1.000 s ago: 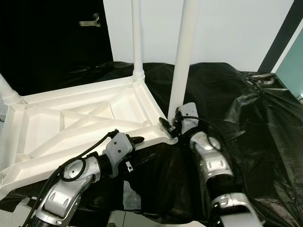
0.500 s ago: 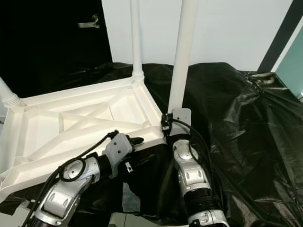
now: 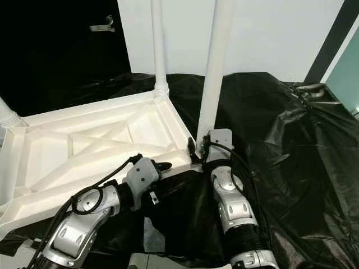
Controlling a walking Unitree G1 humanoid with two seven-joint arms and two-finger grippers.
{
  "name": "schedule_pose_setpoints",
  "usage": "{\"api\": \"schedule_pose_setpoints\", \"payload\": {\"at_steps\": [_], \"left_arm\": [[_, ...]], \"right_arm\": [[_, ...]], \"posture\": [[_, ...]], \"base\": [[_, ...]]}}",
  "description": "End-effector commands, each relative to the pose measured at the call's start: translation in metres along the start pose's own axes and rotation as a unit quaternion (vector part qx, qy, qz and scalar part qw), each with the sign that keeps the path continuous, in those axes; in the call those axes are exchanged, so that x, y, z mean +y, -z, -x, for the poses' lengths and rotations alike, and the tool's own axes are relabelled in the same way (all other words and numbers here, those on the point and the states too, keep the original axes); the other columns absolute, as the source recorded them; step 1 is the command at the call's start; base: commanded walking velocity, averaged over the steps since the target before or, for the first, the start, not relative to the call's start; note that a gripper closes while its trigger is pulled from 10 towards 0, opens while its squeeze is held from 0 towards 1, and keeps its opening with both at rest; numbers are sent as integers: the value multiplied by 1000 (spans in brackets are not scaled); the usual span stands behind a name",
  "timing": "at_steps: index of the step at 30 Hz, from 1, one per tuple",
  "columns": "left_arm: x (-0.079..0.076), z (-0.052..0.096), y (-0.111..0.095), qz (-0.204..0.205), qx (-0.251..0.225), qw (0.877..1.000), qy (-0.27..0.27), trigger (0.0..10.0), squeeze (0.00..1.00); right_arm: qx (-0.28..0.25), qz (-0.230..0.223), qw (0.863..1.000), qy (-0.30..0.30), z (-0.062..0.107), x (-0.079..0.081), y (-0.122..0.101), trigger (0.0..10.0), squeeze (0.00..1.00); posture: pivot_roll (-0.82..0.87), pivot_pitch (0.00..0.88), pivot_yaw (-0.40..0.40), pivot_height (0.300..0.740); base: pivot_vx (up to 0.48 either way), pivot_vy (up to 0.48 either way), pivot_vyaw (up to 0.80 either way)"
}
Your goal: Building children table
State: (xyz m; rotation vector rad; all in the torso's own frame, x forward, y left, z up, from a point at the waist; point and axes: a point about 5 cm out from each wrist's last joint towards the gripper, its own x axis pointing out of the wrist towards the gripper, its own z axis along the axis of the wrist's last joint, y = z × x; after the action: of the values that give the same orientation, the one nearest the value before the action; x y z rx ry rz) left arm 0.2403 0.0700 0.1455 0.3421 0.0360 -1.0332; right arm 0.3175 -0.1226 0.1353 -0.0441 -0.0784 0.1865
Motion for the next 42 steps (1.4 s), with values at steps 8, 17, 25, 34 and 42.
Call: {"api": "schedule_pose_setpoints", "payload": {"at_steps": [8, 17, 25, 34, 42], "left_arm": [[4, 19, 3, -14, 24, 999, -30, 10000, 0], [11, 44, 11, 0, 47, 998, -46, 10000, 0], [17, 78, 26, 6, 95, 994, -53, 10000, 0], [46, 113, 39, -29, 164, 978, -128, 10000, 0], [49, 125, 53, -43, 222, 967, -114, 10000, 0]], "right_arm": [[13, -41, 998, -44, 21, 22, 7, 10000, 0], [14, -26, 999, -34, 44, 19, 13, 10000, 0], [30, -7, 999, -12, 61, 4, 17, 10000, 0], [47, -5, 993, -111, 61, 33, 19, 10000, 0], [42, 1, 991, -129, 54, 41, 16, 10000, 0]], "posture": [[107, 0, -29, 740], [111, 0, -31, 740], [116, 0, -26, 740], [131, 0, -23, 740], [135, 0, -25, 740]], "base": [[0, 0, 0], [0, 0, 0], [0, 0, 0], [0, 0, 0], [0, 0, 0]]}}
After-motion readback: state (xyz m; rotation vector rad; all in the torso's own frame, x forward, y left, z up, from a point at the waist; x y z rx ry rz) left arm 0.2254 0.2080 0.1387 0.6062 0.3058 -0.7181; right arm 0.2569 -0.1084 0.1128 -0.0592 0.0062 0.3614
